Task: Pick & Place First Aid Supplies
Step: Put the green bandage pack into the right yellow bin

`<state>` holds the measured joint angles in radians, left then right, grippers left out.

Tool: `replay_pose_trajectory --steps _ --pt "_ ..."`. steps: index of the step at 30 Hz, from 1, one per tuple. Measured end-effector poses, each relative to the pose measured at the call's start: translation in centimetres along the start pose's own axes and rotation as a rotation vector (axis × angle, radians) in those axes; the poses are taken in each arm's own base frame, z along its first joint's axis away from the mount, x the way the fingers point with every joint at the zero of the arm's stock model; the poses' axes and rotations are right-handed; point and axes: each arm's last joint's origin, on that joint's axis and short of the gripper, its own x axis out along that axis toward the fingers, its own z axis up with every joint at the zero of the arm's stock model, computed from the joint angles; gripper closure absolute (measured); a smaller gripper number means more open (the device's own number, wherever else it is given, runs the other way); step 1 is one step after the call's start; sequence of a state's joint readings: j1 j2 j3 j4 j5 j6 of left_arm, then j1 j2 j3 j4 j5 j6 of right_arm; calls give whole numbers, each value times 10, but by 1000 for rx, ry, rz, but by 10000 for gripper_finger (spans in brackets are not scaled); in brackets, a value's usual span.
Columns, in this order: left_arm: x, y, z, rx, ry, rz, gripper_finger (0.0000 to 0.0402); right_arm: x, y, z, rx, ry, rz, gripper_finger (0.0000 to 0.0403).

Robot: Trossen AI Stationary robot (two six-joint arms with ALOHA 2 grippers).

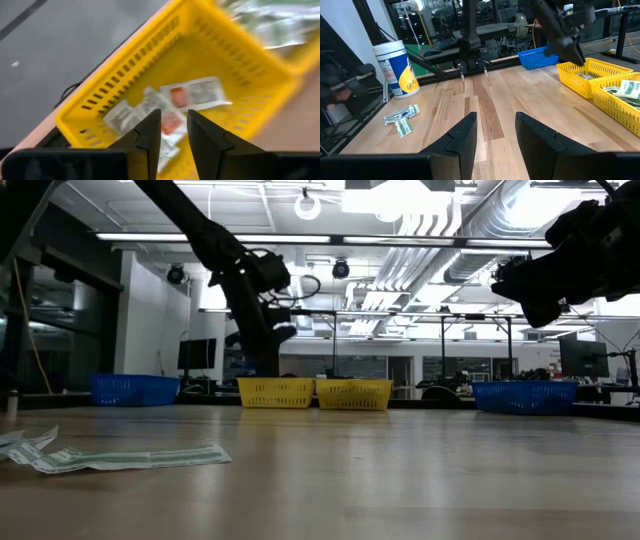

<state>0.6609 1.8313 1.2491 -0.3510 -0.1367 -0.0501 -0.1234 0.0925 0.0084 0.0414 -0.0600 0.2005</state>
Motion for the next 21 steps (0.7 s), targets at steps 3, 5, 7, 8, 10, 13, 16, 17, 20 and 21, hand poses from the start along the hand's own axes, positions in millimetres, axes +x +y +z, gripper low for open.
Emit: replay_pose_trajectory --steps 3,5,7,8,10,13,16,17,20,21 --pt "-18 0 5 25 -24 -84 306 0 0 0 0 0 0 274" --pt "-34 -1 5 57 -21 -162 306 0 0 0 0 0 0 274" --pt "-50 -6 3 95 0 -244 306 0 0 0 0 0 0 274" --pt "-57 -9 1 116 16 -275 306 0 0 0 0 0 0 274" --pt "-72 -19 -3 167 40 -325 306 0 0 0 0 0 0 274" --pt "-91 -36 -14 240 114 -377 306 0 0 0 0 0 0 274" --pt "-104 -59 -28 320 196 -418 306 0 0 0 0 0 0 274" --pt "-109 -68 -34 351 230 -432 306 0 0 0 0 0 0 274" --pt "-121 -96 -50 443 302 -470 305 0 0 0 0 0 0 274" --pt "-124 -105 -56 469 321 -476 305 0 0 0 0 0 0 274"
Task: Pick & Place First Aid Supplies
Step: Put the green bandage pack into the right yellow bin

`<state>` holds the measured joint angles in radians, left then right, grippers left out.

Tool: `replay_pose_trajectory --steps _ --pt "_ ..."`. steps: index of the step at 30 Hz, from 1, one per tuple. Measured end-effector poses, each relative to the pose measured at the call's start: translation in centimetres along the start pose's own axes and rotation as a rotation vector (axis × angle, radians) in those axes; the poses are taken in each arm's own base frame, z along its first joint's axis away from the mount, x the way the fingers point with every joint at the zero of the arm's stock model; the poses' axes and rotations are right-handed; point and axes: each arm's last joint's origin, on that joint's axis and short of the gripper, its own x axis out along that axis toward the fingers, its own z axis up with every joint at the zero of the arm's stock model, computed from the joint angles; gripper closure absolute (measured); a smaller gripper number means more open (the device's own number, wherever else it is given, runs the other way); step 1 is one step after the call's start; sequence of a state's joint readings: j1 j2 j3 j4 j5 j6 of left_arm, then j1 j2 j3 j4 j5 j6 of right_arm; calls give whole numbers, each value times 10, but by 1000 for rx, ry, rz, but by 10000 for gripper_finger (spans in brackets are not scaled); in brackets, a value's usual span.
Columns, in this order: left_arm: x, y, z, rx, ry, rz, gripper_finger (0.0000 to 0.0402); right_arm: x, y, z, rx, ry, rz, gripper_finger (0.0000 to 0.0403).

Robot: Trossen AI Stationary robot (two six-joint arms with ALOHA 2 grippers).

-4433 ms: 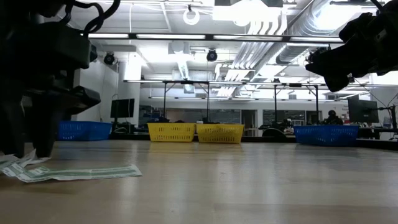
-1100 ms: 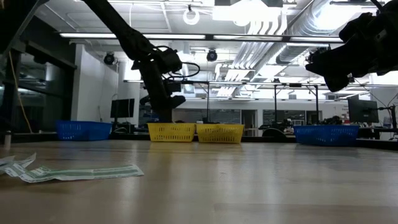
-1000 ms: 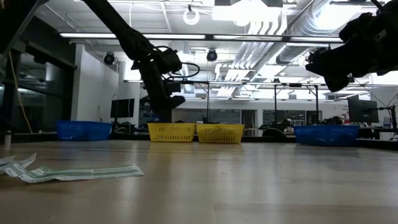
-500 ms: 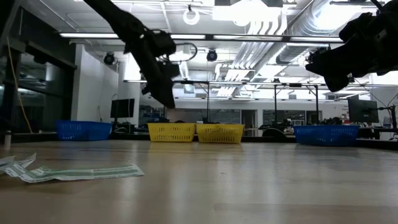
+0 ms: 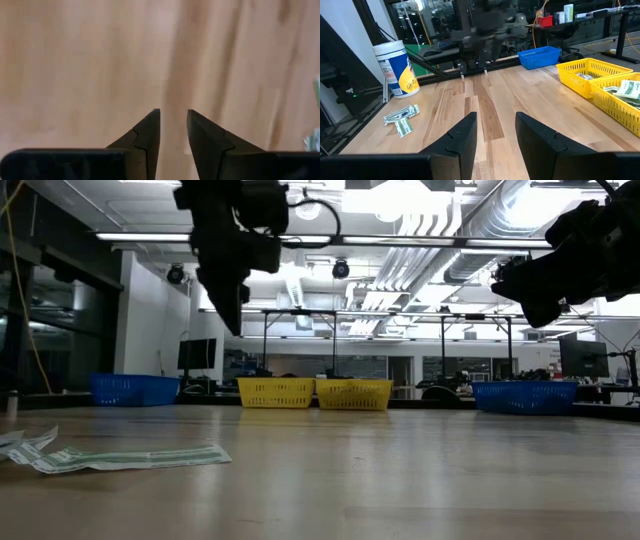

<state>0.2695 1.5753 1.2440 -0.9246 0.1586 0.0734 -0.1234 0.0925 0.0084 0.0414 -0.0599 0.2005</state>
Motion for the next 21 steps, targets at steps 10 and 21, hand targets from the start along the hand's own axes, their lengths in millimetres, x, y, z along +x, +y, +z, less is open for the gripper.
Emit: replay_pose_trajectory --steps 10,21 --pt "39 -107 -32 303 74 -13 305 0 0 0 0 0 0 274" --pt "55 -171 -50 513 -141 -101 305 0 0 0 0 0 0 274"
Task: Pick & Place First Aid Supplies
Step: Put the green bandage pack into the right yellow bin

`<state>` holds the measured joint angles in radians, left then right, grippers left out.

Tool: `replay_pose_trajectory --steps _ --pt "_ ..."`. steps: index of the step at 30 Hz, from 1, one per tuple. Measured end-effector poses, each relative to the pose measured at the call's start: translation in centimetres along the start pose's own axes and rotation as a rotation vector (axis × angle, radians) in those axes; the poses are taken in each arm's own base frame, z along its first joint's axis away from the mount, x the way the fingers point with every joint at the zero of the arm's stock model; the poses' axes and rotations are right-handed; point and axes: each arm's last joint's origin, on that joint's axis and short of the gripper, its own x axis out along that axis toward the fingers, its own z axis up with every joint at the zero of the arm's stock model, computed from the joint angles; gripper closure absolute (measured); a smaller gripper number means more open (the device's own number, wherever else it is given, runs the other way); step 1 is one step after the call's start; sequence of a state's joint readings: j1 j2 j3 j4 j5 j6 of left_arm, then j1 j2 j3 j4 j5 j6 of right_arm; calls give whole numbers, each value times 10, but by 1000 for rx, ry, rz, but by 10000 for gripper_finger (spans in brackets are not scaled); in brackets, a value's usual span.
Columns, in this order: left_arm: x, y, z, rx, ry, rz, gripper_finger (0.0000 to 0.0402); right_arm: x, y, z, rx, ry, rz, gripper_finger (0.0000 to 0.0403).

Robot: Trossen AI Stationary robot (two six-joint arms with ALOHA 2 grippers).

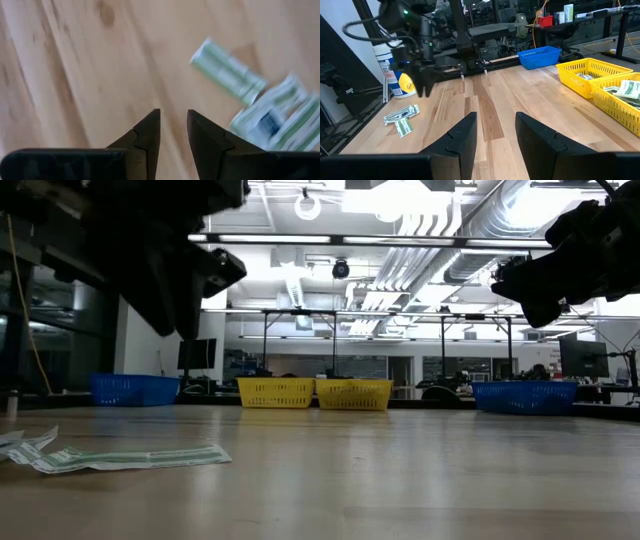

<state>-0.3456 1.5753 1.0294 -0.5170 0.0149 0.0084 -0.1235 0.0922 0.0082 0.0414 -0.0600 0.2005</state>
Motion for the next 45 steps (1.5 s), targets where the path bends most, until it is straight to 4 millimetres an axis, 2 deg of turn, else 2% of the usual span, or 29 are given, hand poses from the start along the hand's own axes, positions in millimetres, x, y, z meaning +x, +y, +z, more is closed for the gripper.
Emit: replay_pose_trajectory --steps 6,13,17,26,38,45 --pt "-1 -19 11 -46 -113 -31 305 0 0 0 0 0 0 274" --pt "16 -41 16 243 -166 -14 303 0 0 0 0 0 0 274" --pt "30 -41 15 269 -130 -32 285 0 0 0 0 3 -1 274" --pt "47 -41 26 367 -120 -27 216 0 0 0 0 6 -2 274" --pt "80 -43 34 414 -42 -29 213 1 0 -1 1 11 -2 274" --pt "81 -43 30 378 0 -41 213 1 0 -1 1 14 -3 274"
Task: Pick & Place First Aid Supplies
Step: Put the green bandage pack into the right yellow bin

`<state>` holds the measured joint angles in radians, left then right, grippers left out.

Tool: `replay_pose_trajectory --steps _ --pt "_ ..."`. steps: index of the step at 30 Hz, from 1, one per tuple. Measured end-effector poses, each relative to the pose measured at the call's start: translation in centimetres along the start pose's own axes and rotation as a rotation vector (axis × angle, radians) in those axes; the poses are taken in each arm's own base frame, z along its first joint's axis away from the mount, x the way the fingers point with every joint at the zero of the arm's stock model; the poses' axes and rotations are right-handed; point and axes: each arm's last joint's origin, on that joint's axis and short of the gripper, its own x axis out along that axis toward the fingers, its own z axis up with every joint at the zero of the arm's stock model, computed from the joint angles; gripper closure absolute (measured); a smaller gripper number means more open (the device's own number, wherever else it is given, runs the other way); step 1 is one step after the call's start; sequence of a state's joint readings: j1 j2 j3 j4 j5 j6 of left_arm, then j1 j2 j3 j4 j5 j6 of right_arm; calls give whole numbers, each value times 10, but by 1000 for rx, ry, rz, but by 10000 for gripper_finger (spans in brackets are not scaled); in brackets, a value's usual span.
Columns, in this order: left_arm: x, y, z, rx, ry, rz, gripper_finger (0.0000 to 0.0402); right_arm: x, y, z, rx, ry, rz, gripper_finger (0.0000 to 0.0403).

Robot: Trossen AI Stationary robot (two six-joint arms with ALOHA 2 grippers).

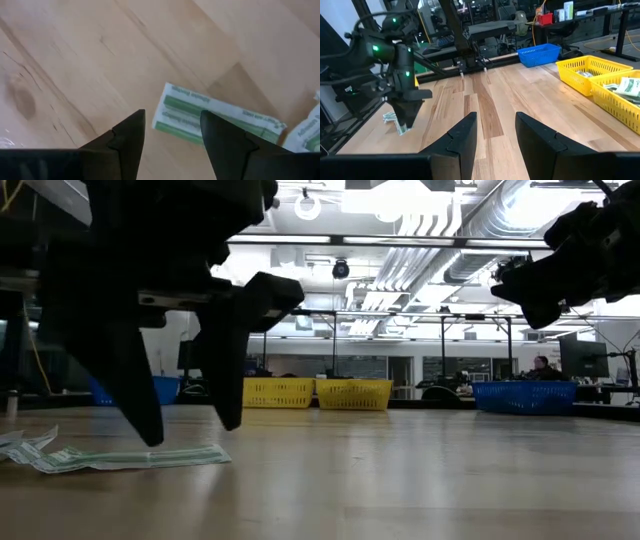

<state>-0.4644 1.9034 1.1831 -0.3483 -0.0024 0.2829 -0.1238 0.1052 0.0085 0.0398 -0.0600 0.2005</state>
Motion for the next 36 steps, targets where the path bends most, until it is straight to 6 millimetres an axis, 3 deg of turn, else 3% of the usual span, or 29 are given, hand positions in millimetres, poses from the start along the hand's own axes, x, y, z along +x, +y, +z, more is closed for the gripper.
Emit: replay_pose_trajectory --steps 6,14,26,32,36 --pt "8 -2 -4 -59 27 -53 213 0 0 0 0 -2 0 274" --pt "36 -6 -10 -107 52 -116 220 0 0 0 0 2 -1 274" --pt "41 -6 -11 -195 70 -139 326 0 0 -1 0 6 -1 274" --pt "36 -1 0 -200 76 -134 388 0 0 0 0 5 -1 274" --pt "28 7 14 -197 86 -81 395 0 0 0 0 5 -1 274"
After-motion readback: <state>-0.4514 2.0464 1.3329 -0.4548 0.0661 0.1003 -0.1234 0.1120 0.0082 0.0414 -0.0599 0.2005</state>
